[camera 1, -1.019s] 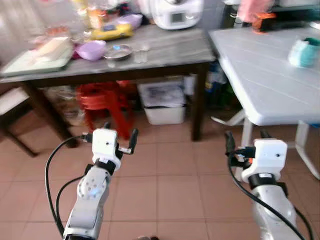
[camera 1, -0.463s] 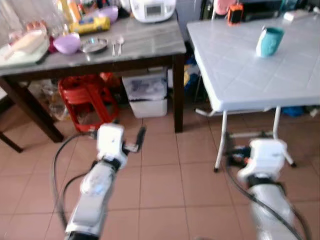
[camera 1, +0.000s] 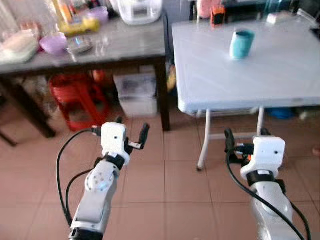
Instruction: Setting the table
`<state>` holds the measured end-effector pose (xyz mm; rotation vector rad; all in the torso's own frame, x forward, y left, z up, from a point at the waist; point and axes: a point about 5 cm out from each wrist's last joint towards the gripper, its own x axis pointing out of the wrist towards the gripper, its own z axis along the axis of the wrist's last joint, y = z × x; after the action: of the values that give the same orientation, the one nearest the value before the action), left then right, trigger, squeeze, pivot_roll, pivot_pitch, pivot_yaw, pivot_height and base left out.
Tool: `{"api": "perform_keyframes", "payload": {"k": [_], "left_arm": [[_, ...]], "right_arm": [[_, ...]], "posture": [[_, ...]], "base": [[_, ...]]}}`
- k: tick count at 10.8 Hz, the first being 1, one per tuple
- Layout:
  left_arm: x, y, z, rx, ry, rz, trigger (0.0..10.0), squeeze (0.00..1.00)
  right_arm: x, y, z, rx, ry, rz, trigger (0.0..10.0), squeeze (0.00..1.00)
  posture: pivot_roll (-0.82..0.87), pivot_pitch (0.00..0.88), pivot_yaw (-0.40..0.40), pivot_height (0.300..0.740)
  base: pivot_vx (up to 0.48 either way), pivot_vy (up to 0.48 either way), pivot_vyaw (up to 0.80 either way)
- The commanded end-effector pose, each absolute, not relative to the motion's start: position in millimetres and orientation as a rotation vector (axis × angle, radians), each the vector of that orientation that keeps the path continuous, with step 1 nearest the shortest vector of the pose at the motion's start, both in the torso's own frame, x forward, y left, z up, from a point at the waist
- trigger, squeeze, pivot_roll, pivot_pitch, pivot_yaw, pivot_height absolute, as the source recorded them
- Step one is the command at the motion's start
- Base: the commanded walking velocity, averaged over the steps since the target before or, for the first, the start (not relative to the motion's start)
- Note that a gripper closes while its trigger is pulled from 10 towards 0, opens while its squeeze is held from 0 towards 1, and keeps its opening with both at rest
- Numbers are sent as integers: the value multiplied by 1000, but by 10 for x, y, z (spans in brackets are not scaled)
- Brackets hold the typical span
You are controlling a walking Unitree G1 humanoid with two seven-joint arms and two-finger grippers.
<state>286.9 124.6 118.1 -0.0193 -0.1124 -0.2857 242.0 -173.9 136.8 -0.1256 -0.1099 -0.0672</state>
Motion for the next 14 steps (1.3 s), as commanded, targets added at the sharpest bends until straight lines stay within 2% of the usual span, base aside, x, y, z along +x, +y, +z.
{"api": "perform_keyframes", "payload": {"k": [1, 3, 9, 14], "left_arm": [[2875, 1301, 1190, -20, -110, -271, 10000, 0], [2885, 1265, 1228, -27, -119, -284, 10000, 0], [2887, 1224, 1231, -43, -106, -309, 10000, 0], [2864, 1141, 1327, -100, -141, -403, 10000, 0]], "right_arm": [[2424, -1695, 1376, -123, -112, -49, 10000, 0], [2440, -1688, 1377, -122, -114, -48, 10000, 0], [2443, -1685, 1376, -120, -112, -60, 10000, 0], [2467, -1691, 1375, -125, -112, -65, 10000, 0]], "posture": [[-95, 88, 145, 740], [-94, 90, 146, 740], [-97, 96, 154, 740], [-96, 91, 155, 740]], "base": [[0, 0, 0], [0, -154, 0], [0, -480, 0], [54, 0, 0]]}}
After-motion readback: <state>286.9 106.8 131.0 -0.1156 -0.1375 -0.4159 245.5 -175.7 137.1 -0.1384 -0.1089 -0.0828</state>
